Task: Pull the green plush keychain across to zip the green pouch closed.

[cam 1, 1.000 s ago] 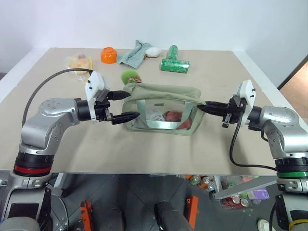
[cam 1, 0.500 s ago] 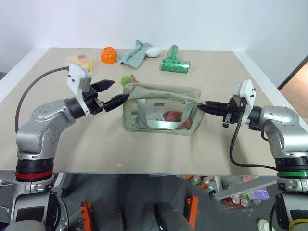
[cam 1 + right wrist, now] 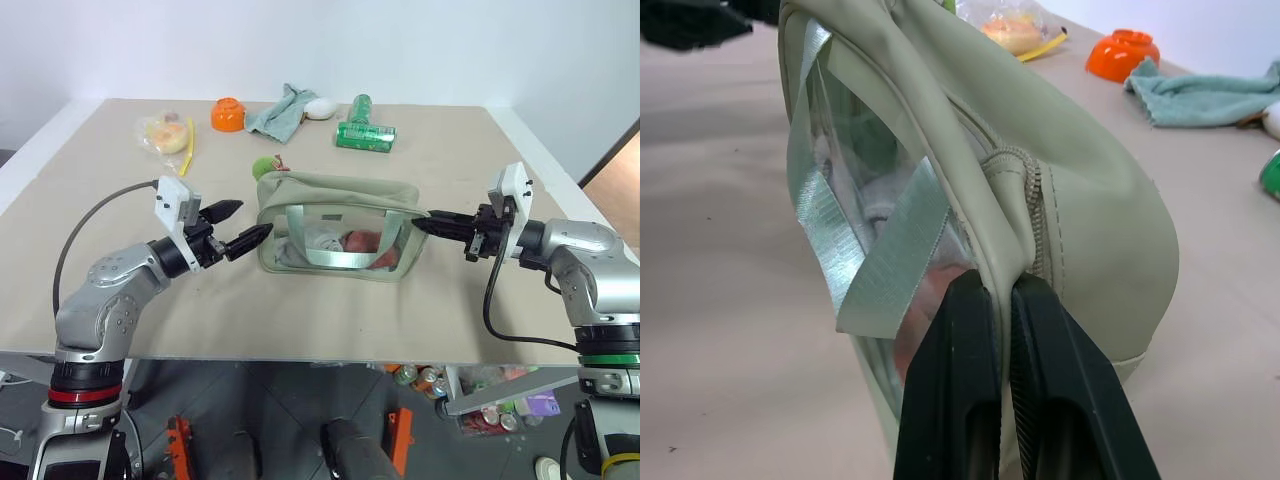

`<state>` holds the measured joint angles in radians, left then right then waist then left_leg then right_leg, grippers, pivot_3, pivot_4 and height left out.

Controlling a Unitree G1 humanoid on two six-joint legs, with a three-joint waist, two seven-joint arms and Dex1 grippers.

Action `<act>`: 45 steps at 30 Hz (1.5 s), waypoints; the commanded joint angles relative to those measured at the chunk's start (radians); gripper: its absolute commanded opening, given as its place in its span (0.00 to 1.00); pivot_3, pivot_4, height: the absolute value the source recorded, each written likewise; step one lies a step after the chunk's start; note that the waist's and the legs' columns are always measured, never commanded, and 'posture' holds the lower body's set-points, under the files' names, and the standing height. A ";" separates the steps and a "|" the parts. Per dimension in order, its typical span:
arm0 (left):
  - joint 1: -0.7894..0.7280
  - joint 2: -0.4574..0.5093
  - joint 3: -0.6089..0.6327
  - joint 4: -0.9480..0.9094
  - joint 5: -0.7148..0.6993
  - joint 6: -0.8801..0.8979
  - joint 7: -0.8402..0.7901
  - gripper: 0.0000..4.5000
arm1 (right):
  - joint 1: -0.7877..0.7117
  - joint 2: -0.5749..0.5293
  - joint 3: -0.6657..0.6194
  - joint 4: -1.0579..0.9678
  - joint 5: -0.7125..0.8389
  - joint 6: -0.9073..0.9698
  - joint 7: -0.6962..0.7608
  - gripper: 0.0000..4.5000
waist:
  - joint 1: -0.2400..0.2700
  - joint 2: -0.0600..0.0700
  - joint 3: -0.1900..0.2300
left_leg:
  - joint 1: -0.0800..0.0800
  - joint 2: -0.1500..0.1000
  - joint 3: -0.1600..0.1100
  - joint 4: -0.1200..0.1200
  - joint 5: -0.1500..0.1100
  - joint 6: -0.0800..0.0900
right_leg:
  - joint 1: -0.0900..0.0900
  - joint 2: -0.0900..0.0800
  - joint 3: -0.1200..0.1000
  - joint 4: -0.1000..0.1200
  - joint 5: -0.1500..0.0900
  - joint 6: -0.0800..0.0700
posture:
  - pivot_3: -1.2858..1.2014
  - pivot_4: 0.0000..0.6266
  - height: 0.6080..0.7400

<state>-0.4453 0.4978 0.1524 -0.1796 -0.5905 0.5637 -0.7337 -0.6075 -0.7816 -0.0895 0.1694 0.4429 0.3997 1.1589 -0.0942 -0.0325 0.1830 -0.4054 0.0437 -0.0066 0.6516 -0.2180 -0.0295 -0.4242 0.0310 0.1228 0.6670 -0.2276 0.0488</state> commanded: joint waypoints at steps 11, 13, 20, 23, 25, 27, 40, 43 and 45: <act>-0.091 -0.014 -0.089 0.058 0.054 -0.053 -0.047 1.00 | -0.011 0.004 -0.016 -0.026 -0.038 -0.077 -0.019 0.99 | 0.005 0.000 0.000 | -0.001 -0.001 0.001 0.000 0.000 0.000 | 0.000 0.000 0.001 -0.001 0.000 0.001 | 0.52 0.24 1.00; -0.104 -0.013 -0.094 0.082 0.058 -0.052 -0.057 0.89 | -0.006 -0.005 -0.029 -0.039 -0.033 -0.075 -0.021 1.00 | 0.004 0.000 0.000 | -0.001 0.000 0.001 -0.001 0.000 0.000 | -0.001 0.000 0.001 -0.001 0.000 0.001 | 0.52 0.24 1.00; -0.104 -0.006 -0.084 0.085 0.064 -0.090 -0.081 0.40 | -0.009 -0.056 -0.088 -0.158 0.058 0.047 -0.033 1.00 | 0.007 0.000 0.000 | -0.002 -0.001 0.000 -0.001 0.000 0.000 | -0.001 -0.001 0.000 -0.001 0.000 0.001 | 0.52 0.24 1.00; -0.099 0.000 -0.093 0.092 0.082 -0.113 -0.091 0.13 | -0.023 -0.057 -0.099 -0.217 0.099 0.102 -0.051 1.00 | 0.007 0.000 0.000 | -0.001 -0.001 0.000 -0.001 0.000 0.000 | -0.001 -0.001 0.000 -0.001 -0.001 0.001 | 0.52 0.24 1.00; -0.098 -0.001 -0.097 0.097 0.087 -0.122 -0.098 0.01 | -0.039 -0.045 -0.098 -0.247 0.117 0.127 -0.071 1.00 | 0.007 0.000 0.000 | -0.001 -0.001 0.000 -0.001 0.000 0.000 | -0.001 -0.001 0.000 -0.001 0.000 0.001 | 0.52 0.24 1.00; -0.100 -0.004 -0.097 0.100 0.089 -0.121 -0.097 0.01 | -0.071 -0.030 -0.079 -0.270 0.128 0.166 -0.103 1.00 | 0.006 0.000 0.000 | -0.001 -0.001 0.000 -0.001 0.000 0.000 | -0.001 -0.001 0.000 -0.001 0.000 0.001 | 0.52 0.24 1.00; -0.016 -0.004 -0.135 -0.040 0.109 -0.102 -0.082 0.01 | -0.629 0.343 0.219 0.189 -0.074 0.149 -0.224 1.00 | 0.007 0.000 0.000 | -0.003 0.000 0.000 -0.002 0.000 0.000 | -0.003 -0.001 -0.001 -0.001 0.000 0.000 | 0.52 0.24 1.00; -0.005 -0.006 -0.138 -0.058 0.105 -0.096 -0.071 0.01 | -0.706 0.385 0.228 0.380 -0.121 0.060 -0.191 1.00 | 0.019 0.000 0.000 | -0.005 0.000 -0.001 -0.003 -0.001 -0.001 | -0.004 -0.003 -0.003 -0.002 -0.001 0.000 | 0.52 0.24 1.00; 0.004 -0.008 -0.142 -0.070 0.103 -0.092 -0.065 0.01 | -0.738 0.410 0.261 0.509 -0.173 -0.023 -0.140 1.00 | 0.020 0.000 0.000 | -0.007 -0.001 -0.001 -0.003 -0.001 -0.001 | -0.006 -0.004 -0.003 -0.002 -0.001 -0.001 | 0.52 0.24 1.00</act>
<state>-0.4477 0.4875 0.0081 -0.2172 -0.4835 0.4663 -0.8058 -1.3000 -0.3767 0.1656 0.6174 0.3039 0.4490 0.9834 -0.0746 -0.0323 0.1831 -0.4149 0.0425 -0.0073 0.6489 -0.2189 -0.0304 -0.4334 0.0271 0.1202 0.6654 -0.2275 0.0467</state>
